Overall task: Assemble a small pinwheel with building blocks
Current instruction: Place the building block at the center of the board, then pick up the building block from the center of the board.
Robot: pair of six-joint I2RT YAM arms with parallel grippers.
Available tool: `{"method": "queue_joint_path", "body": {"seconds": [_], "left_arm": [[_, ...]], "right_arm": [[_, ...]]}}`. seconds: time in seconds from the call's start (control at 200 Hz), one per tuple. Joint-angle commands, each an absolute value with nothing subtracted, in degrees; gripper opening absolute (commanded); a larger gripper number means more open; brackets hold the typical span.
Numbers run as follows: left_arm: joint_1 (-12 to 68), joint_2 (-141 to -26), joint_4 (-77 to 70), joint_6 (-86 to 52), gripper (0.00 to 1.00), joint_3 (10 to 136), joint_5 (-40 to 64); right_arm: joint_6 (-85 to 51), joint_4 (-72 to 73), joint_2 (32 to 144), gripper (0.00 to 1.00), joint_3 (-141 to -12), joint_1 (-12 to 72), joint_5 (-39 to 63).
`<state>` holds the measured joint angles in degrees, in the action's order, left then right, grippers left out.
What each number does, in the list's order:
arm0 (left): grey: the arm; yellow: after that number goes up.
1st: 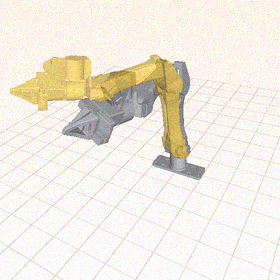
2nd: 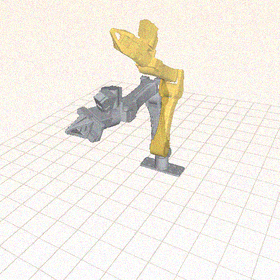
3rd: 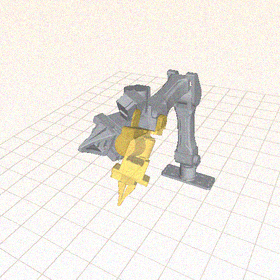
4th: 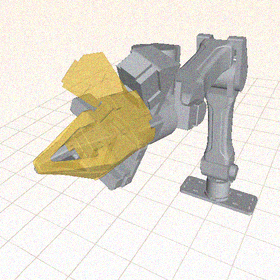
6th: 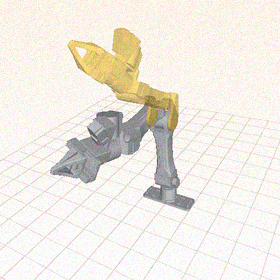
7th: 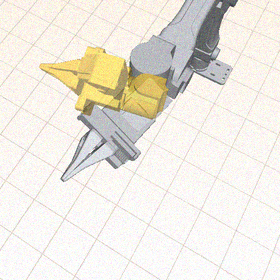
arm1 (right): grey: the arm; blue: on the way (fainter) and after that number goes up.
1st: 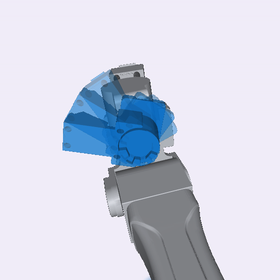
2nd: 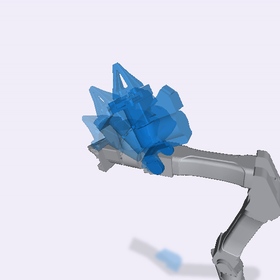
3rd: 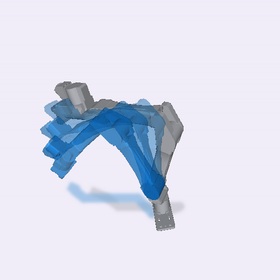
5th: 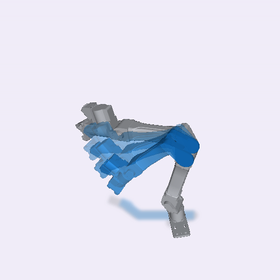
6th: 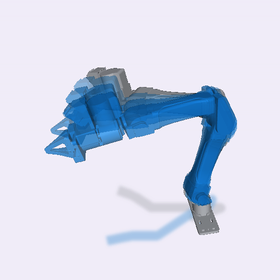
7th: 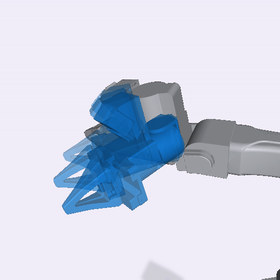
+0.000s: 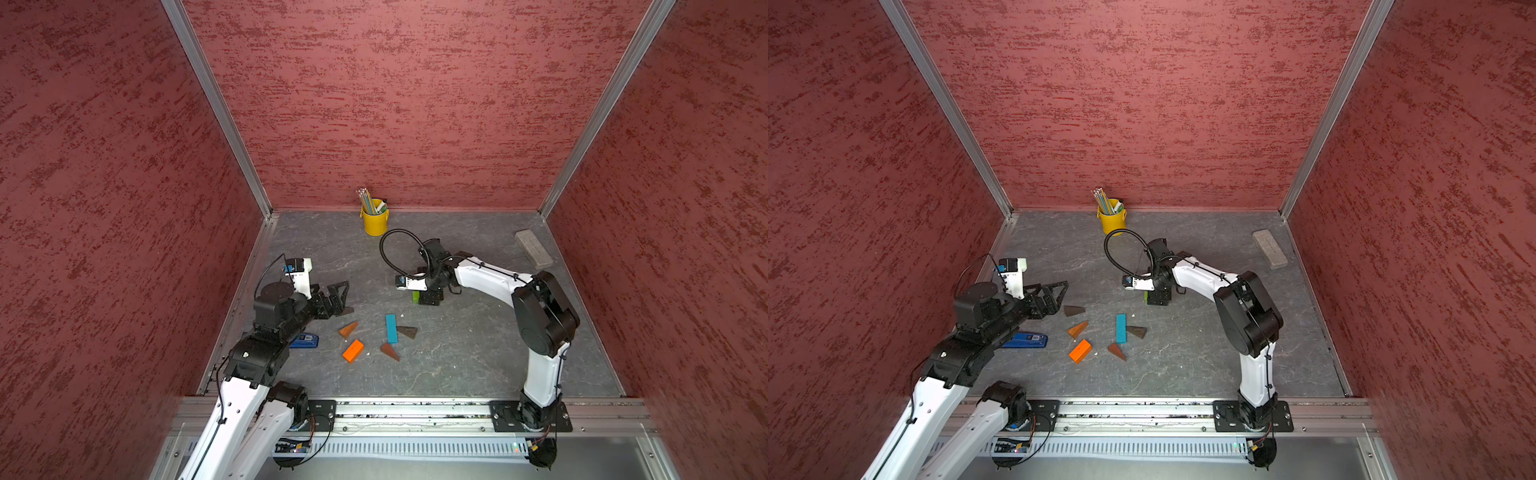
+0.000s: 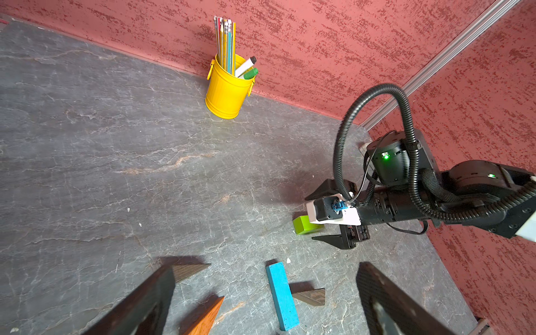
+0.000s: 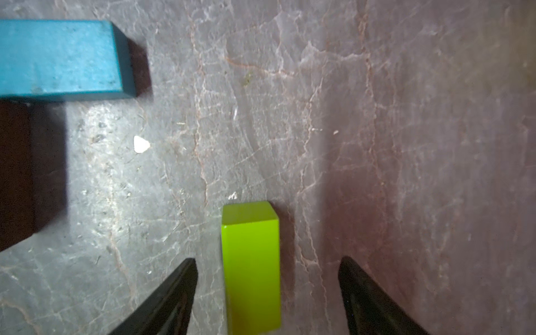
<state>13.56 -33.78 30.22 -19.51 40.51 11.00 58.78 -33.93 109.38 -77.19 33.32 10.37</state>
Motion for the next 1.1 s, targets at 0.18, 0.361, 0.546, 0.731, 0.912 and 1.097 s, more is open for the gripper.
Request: {"method": "queue_joint_path", "body": {"seconds": [0.18,0.361,0.546,0.731,0.912,1.097], "left_arm": [[10.67,-27.62,35.86,-20.67,1.0,46.68,6.47],[9.05,-23.52,37.36,-27.18,1.0,51.15,5.13],[9.05,-18.06,45.25,-31.12,1.0,55.03,0.62],[9.15,-16.96,52.79,-35.09,1.0,59.39,0.18],[9.23,-21.04,57.12,-36.79,1.0,63.83,3.83],[9.23,-24.24,58.65,-36.5,1.0,65.34,9.77]], "right_arm": [[53.91,-30.13,92.29,0.77,-70.55,40.12,14.68],[50.52,-12.35,86.1,0.76,-57.54,52.7,17.37],[51.58,-9.76,93.59,0.72,-60.86,58.48,19.85],[56.4,-9.96,101.3,0.7,-66.44,61.33,20.9],[58.87,-14.3,106.72,0.67,-72.19,62.3,23.01],[59.97,-14.46,109.4,0.67,-73.3,63.37,21.26]]}}
